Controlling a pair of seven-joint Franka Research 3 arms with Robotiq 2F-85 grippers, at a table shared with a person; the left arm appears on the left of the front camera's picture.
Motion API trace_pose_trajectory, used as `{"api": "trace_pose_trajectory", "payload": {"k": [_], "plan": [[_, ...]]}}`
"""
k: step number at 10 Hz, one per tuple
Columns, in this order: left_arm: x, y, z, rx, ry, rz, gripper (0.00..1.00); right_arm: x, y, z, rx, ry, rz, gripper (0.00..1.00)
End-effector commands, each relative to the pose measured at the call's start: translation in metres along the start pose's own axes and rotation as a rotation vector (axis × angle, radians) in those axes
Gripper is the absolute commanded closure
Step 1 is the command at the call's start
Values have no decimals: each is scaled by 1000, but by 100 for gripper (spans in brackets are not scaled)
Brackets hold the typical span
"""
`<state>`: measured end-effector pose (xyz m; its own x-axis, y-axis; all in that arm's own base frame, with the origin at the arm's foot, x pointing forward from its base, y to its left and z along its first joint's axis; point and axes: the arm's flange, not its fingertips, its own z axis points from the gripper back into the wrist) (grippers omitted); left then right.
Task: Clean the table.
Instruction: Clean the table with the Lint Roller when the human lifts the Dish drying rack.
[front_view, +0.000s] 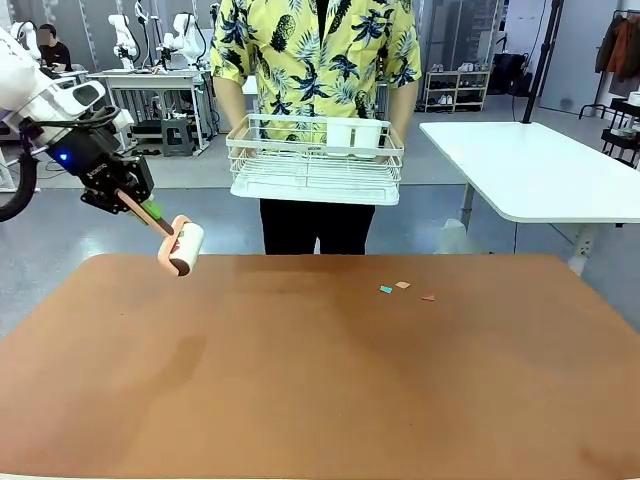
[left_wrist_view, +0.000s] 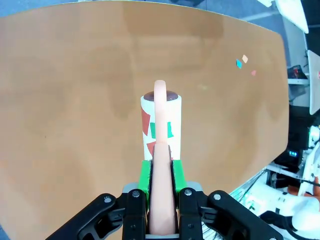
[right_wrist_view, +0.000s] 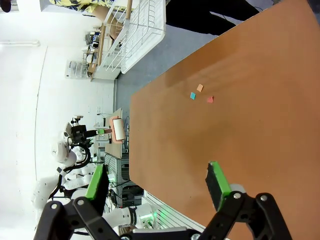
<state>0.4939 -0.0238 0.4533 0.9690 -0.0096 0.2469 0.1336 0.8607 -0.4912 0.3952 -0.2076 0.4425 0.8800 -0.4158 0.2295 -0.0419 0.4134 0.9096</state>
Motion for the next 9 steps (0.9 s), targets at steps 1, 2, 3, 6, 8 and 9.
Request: {"api": "trace_pose_trajectory", "payload": {"k": [1,2,3,6,8,9], "plan": [[11,-8,-7,-142,6,-46,79,0,2,0,18,-3,12,0],[31,-20,-31,-108,2,-30,79,0,2,0,18,-3,12,0],[53,-44,-66,39,-21,51,79,0,2,0,18,-3,12,0],[93,-115,-152,-26,85,69,79,0,2,0,18,-3,12,0],[100,-136,-199,17,80,139,79,0,2,0,18,-3,12,0],[96,-142,-219,1,104,143,79,0,2,0,18,-3,12,0]]}}
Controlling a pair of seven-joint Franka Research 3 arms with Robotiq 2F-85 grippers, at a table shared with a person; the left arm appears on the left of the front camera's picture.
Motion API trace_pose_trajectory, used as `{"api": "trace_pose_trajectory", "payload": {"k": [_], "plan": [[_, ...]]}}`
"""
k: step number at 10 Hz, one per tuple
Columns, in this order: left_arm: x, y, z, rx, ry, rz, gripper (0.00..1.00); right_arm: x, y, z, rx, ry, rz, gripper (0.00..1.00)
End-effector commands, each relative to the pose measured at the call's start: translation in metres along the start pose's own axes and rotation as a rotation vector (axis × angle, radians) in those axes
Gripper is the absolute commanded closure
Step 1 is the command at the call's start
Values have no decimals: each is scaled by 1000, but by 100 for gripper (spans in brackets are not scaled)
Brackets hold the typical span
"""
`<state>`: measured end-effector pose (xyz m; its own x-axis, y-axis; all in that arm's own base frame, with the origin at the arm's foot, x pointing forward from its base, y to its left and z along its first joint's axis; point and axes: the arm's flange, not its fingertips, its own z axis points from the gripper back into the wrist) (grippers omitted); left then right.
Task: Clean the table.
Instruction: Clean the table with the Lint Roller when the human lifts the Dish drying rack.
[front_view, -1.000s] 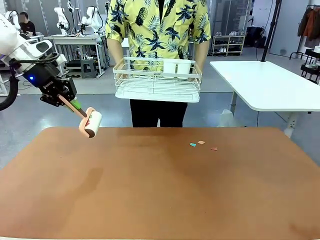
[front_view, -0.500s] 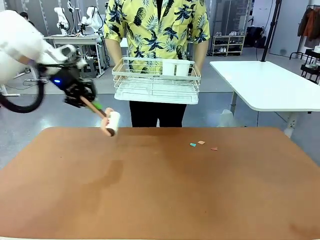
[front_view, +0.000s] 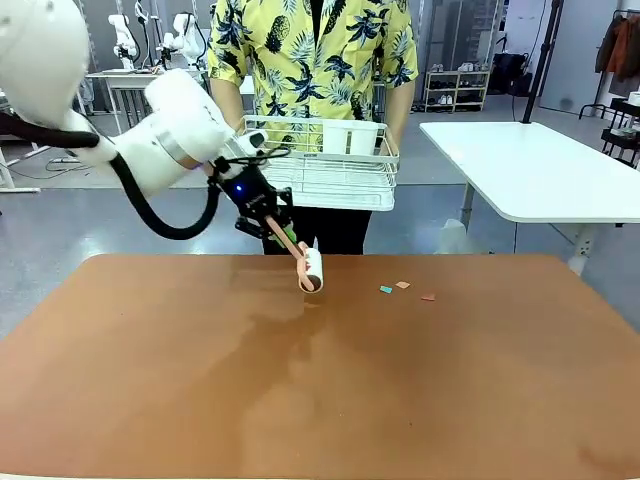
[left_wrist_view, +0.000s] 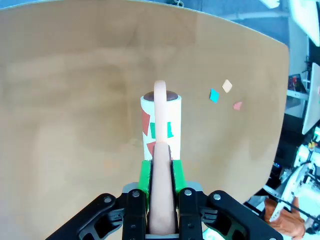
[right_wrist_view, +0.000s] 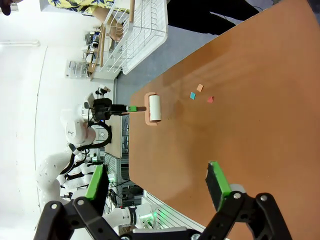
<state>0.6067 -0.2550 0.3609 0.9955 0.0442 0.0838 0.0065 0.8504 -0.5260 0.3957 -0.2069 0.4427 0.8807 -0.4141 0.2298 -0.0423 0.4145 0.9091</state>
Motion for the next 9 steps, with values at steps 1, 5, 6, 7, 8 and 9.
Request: {"api": "trace_pose_trajectory", "payload": {"k": [1,5,6,7,8,9], "plan": [[8,-7,-16,0,0,-5,79,0,2,1,19,-5,11,0],[18,-1,-37,-56,44,-56,79,0,2,1,19,-5,11,0],[10,-4,-38,-8,9,-13,79,0,2,1,19,-5,11,0],[10,-4,-38,-8,9,-13,79,0,2,1,19,-5,11,0],[10,-4,-38,-8,9,-13,79,0,2,1,19,-5,11,0],[10,-4,-38,-8,9,-13,79,0,2,1,19,-5,11,0]]}}
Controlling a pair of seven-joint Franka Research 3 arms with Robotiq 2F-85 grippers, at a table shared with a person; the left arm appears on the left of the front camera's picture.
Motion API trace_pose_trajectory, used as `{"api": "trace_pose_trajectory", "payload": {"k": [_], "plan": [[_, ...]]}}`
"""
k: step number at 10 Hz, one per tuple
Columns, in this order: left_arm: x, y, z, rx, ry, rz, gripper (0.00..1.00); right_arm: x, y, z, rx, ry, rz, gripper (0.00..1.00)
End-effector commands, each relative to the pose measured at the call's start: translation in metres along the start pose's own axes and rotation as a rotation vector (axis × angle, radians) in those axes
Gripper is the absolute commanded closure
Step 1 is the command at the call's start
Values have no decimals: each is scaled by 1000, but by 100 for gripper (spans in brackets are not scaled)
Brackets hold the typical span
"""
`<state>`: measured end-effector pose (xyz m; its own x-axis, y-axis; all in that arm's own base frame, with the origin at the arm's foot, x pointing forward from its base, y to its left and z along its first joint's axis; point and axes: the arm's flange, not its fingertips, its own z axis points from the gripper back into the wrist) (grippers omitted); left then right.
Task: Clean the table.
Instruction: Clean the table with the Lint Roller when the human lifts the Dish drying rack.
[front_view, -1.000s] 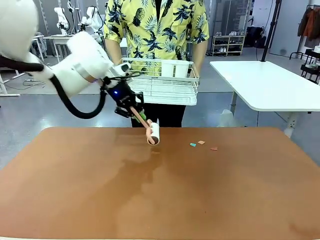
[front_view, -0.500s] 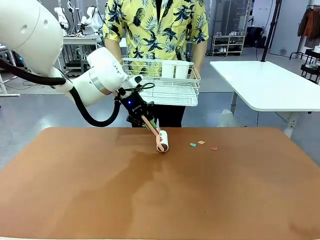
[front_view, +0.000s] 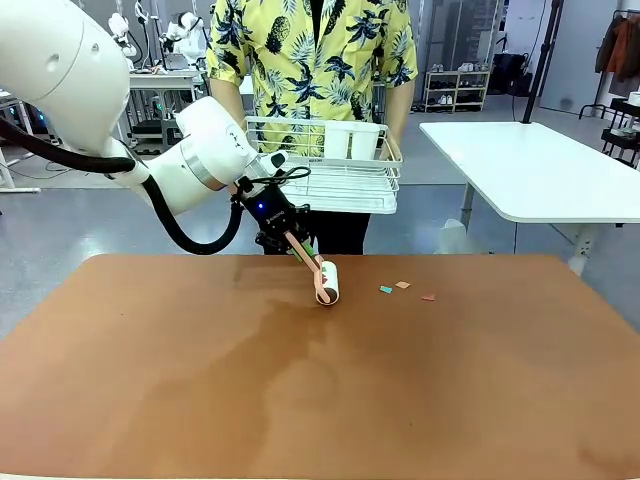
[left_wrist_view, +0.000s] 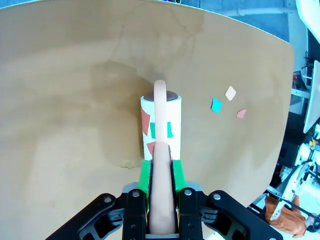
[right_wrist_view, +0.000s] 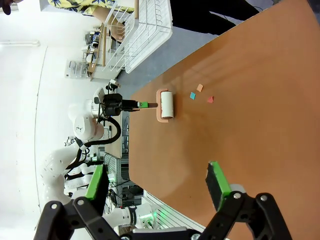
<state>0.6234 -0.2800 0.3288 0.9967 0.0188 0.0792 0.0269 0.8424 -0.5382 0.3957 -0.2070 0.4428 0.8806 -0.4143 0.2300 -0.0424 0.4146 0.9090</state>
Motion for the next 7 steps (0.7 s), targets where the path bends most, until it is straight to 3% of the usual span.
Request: {"api": "trace_pose_trajectory", "payload": {"k": [1,2,3,4,6,7], "plan": [[-3,0,3,8,-8,6,79,0,2,1,19,-4,11,0],[0,0,0,0,0,0,79,0,2,1,19,-4,11,0],[14,-10,-26,21,91,-32,79,0,2,1,19,-4,11,0],[31,-28,-55,41,118,-60,79,0,2,1,19,-4,11,0],[41,-91,-140,75,132,-69,79,0,2,1,19,-4,11,0],[36,-122,-173,50,178,-16,79,0,2,1,19,-4,11,0]]}}
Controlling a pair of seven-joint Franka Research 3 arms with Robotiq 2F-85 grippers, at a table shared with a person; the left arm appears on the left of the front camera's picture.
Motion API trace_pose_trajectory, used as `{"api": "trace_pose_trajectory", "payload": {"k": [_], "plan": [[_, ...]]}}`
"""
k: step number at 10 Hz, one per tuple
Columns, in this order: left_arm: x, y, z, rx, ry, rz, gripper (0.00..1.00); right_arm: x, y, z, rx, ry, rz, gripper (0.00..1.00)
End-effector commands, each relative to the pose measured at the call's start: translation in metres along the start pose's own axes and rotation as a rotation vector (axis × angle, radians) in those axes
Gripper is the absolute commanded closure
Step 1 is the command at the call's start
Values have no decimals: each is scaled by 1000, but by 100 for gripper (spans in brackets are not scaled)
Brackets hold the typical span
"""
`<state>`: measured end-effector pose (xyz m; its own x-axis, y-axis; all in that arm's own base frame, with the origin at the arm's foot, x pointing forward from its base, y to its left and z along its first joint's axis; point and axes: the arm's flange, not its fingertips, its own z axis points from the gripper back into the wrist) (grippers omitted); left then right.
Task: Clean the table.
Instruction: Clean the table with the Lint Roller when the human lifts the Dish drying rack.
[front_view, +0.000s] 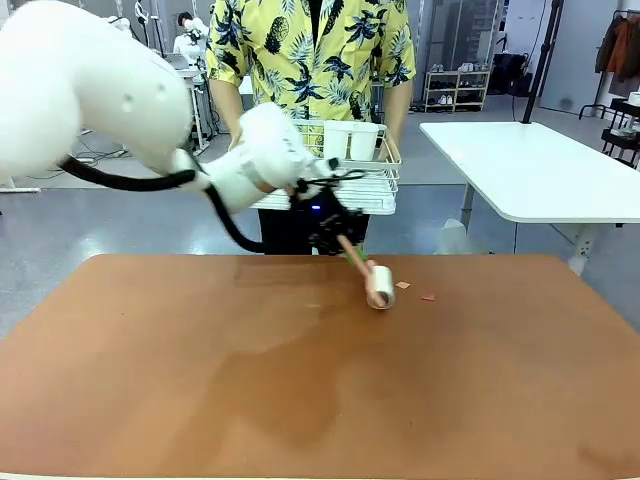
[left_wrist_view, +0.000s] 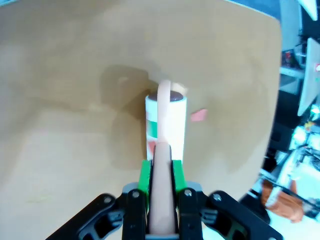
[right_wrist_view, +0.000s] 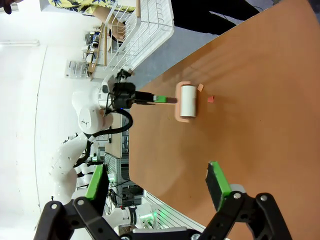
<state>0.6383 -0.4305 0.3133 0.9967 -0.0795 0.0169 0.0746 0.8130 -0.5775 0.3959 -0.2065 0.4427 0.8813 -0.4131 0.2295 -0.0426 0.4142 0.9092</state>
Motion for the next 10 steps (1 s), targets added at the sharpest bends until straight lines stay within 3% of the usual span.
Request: {"api": "trace_pose_trajectory", "payload": {"k": [1,4,7,8,10], "plan": [[33,-21,-107,101,146,8,79,0,2,1,19,-6,11,0],[43,-74,-147,140,148,-13,79,0,2,1,19,-6,11,0],[39,-84,-108,144,86,67,79,0,2,1,19,-6,11,0],[36,-101,-71,125,71,48,79,0,2,1,19,-6,11,0],[28,-107,55,169,141,-32,79,0,2,1,19,-6,11,0]]}}
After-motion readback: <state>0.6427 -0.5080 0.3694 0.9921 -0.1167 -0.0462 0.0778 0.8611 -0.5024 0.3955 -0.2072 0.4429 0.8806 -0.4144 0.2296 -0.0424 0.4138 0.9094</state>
